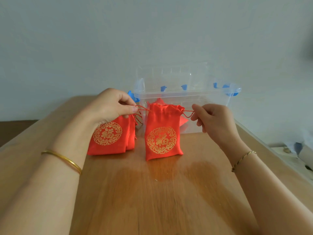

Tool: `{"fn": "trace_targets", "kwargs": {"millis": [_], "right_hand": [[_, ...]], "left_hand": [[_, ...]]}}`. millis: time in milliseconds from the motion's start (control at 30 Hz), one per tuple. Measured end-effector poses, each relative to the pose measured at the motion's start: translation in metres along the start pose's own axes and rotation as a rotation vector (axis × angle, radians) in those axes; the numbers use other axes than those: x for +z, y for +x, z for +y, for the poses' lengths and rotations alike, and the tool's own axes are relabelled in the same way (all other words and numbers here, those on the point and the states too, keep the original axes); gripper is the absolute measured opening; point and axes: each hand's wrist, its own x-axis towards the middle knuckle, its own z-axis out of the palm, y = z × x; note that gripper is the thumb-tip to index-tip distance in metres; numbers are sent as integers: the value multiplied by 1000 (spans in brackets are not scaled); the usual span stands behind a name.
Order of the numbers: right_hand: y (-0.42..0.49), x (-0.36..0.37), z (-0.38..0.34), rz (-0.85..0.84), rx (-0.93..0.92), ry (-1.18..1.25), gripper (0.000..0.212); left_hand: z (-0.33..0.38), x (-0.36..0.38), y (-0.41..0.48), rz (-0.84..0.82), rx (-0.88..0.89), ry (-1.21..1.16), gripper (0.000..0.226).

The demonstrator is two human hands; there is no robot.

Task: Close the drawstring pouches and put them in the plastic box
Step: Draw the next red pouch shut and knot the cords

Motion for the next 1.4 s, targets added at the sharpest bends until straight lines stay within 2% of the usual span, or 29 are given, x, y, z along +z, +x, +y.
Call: {"fn": "trace_targets", "kwargs": {"millis": [100,267,367,433,533,667,767,900,1067,1233,1333,1400], "right_hand": [[1,-3,-3,-53,187,316,39],[2,-4,0,-239,538,860,32],[7,-10,4,-139,674,1146,33],[9,-12,7,-26,706,1206,34],[8,-9,4,102,610,1094,33],[2,-10,-22,203,318,792,34],[4,-9,-52,135,129,689,36],[11,-5,-91,3,-83,534,36],[18,-3,-105,-162,-219,397,36],[20,2,-105,-263,-244,320,36],[24,6,-102,-256,-188,352,40],[27,6,-97,-261,-123,277,41]], "left_hand": [[-2,0,2,49,-19,-10,5],[-5,-3,4,93,-44,-4,13],[-8,-13,0,103,-72,28,22],[-9,-19,-2,90,-93,37,26],[-3,-21,-5,52,-152,-34,28],[24,-22,-12,8,-129,-671,29],[46,-12,-14,-76,15,-907,27],[62,2,-16,-108,43,-915,22],[63,3,-16,-103,64,-799,12],[61,12,-15,-90,105,-597,5],[58,14,-11,-62,100,-600,12],[56,13,-10,-65,95,-614,12]]}}
